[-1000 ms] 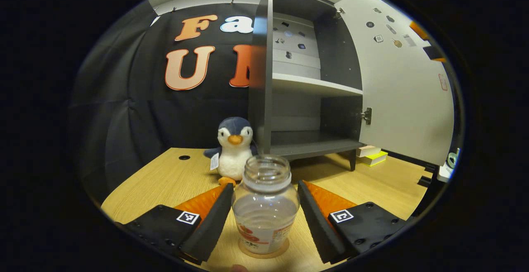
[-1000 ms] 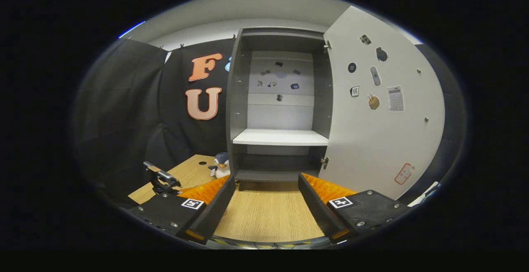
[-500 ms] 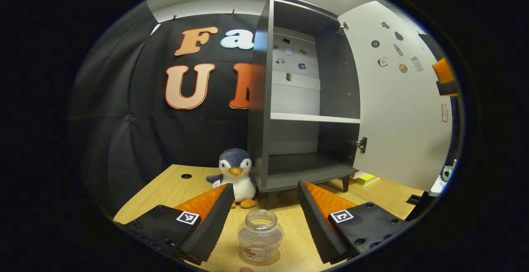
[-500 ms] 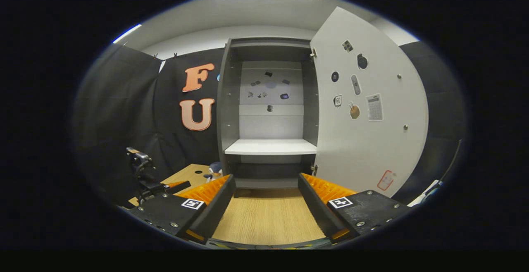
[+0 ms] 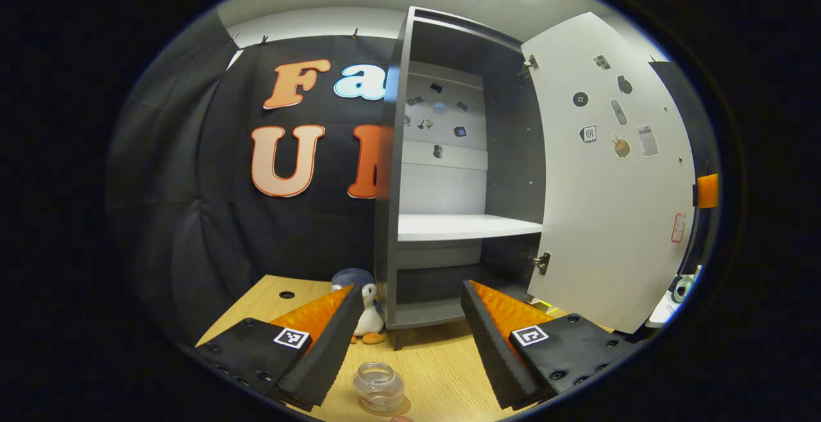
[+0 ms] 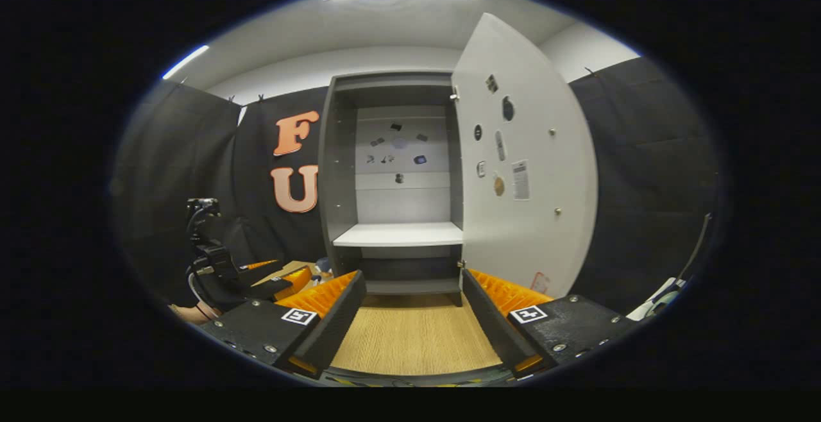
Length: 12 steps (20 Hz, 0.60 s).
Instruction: Open the cabinet door with the right hand, grasp the bottle in the cabinet with the left hand and place it on the coaster, then close the cabinet door with the right hand.
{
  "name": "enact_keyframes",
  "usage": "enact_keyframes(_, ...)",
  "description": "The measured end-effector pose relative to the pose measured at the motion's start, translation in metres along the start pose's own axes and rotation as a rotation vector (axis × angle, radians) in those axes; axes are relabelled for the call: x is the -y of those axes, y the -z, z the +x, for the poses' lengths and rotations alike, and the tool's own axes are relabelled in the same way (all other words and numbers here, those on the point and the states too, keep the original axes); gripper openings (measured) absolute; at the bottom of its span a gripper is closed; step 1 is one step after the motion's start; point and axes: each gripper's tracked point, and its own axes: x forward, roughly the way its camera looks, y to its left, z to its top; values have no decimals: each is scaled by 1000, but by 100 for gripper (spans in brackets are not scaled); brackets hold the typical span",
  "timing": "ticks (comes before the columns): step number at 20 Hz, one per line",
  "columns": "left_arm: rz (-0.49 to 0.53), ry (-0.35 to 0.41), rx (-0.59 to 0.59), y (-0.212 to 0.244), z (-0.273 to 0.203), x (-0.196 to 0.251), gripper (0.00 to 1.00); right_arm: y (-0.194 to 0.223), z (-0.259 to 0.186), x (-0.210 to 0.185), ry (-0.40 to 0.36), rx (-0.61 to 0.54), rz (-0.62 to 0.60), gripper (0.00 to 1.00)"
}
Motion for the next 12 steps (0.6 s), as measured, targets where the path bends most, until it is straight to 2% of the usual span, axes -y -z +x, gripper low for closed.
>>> enact_keyframes(5,-9,16,23,-33,-4,27,99,-23,-27,72,109,50,1,97)
enact_keyframes(6,-10,13,23,-38,-4,31,99,-26,-29,84,129,58,-1,94)
enact_keyframes(7,-11,11,21,-41,-5,35,99,-31,-33,98,155,68,0,97)
enact_keyframes(9,-15,9,13,-43,-4,43,99,-38,-38,122,191,90,10,93)
enact_keyframes(10,-16,11,10,-46,-4,47,99,-42,-40,135,210,100,19,97)
enact_keyframes(12,-10,4,7,-50,-9,53,99,-47,-39,161,249,120,36,97)
